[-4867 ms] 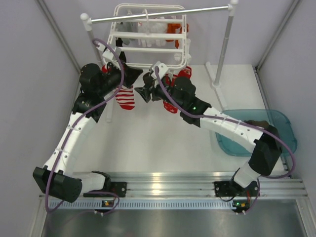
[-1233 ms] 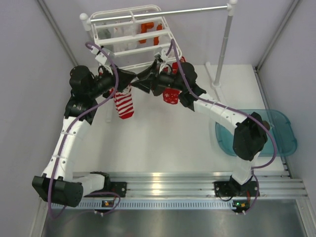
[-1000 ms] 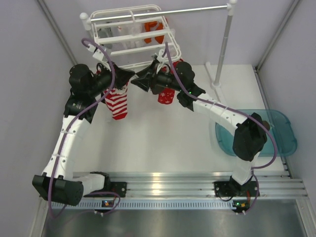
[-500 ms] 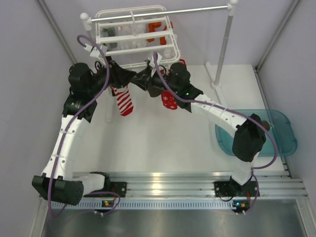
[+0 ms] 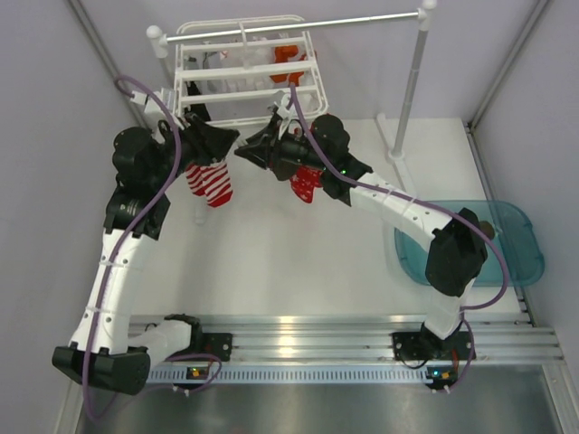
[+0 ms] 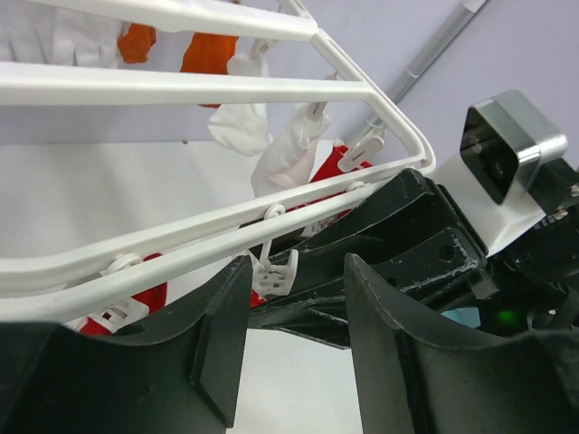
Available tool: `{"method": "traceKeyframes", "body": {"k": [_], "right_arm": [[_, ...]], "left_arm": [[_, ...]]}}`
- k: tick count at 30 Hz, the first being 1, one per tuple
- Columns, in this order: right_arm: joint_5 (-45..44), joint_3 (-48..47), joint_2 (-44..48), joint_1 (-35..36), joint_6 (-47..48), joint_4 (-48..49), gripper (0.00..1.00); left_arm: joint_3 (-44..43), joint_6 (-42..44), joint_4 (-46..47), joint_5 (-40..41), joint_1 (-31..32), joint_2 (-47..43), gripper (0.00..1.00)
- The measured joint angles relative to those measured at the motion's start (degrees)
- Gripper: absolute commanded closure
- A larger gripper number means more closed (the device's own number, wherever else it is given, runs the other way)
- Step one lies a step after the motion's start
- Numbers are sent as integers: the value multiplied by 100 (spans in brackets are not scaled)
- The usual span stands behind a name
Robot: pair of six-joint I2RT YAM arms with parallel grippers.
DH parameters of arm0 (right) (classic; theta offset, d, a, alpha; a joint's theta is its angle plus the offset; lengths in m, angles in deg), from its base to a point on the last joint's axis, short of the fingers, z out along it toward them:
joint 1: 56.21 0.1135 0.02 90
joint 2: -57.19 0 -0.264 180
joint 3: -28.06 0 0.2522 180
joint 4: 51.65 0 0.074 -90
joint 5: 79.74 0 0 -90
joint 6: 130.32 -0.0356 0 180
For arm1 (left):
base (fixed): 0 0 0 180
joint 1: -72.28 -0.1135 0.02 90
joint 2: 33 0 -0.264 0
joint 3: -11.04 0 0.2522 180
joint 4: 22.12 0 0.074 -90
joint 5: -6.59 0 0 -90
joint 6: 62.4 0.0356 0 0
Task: Clip the socks to the hanger
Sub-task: Open the clamp at the hanger.
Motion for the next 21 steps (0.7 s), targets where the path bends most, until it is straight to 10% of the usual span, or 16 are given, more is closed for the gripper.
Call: {"method": "traceKeyframes", "body": {"k": [21], "right_arm": [[216,0,0,-24,-435,107,100]], "left_arm": [[179,-372,2,61,0,258,51]]}}
